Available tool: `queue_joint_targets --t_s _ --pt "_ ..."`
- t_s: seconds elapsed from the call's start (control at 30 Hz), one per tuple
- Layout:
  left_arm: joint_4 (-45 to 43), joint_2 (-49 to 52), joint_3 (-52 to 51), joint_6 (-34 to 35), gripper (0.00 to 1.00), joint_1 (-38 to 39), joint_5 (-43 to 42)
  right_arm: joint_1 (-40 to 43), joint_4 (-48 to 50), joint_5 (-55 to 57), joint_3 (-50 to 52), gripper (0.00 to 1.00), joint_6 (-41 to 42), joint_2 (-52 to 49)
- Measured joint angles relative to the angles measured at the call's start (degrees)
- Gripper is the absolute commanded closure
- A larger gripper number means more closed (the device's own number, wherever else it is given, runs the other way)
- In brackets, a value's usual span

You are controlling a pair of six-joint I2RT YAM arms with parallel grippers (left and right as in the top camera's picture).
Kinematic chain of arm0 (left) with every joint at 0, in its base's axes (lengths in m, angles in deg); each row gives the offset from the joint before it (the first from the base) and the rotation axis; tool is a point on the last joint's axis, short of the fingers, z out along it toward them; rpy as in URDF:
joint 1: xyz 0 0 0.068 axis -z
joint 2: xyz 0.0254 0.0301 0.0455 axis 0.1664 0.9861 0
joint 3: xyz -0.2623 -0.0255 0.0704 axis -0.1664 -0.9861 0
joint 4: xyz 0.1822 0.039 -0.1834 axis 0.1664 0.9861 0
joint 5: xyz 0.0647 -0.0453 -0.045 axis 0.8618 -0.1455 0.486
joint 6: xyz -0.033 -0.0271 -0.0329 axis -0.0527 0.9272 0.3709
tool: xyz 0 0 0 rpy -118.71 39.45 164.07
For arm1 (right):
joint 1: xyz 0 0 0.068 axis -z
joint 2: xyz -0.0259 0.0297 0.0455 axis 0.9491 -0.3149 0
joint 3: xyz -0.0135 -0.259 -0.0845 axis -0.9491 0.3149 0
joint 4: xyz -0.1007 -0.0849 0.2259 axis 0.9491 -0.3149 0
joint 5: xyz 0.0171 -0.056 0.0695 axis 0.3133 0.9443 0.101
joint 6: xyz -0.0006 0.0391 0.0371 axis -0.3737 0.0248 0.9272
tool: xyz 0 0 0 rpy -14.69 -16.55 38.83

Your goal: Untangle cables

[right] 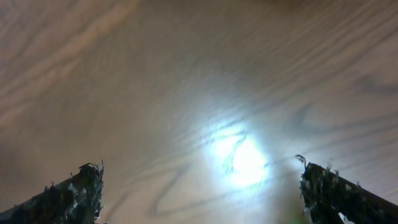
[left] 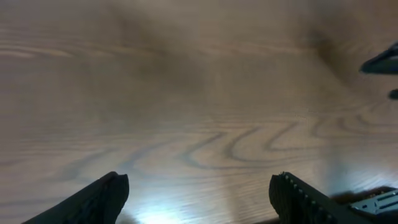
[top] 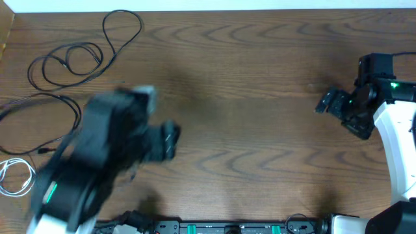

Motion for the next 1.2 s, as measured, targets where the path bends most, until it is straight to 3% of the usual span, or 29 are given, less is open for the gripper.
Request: queue_joint_targets --t_s 0.03,0.07,0.23,0.5,0.93,1.2 --pt "1.0 -2.6 0.0 0.1 0.08 0.0 0.5 -0.1 -0.7 -0.7 0.0 0.01 0.0 0.0" --pt "1.9 -5.2 0.0 0.1 0.07 0.0 1.2 -0.2 -1.4 -1.2 0.0 0.01 0.0 0.0" --pt "5.0 -15.5 0.0 0.3 0.05 0.0 2.7 -2.3 -5.4 -2.1 0.0 0.01 0.0 0.5" --pt "5.3 -22.4 0.0 0.4 0.04 0.0 3.0 -7.0 -11.1 2.4 0.0 0.01 0.0 7.5" --pt "5.4 -22.9 -0.1 0.4 0.03 0.0 3.0 -18.1 -15.5 5.1 3.6 0.01 0.0 33.6" --pt "5.4 -22.9 -0.1 0.4 0.03 0.0 3.0 -18.4 -15.5 5.1 3.7 0.01 0.0 40.5"
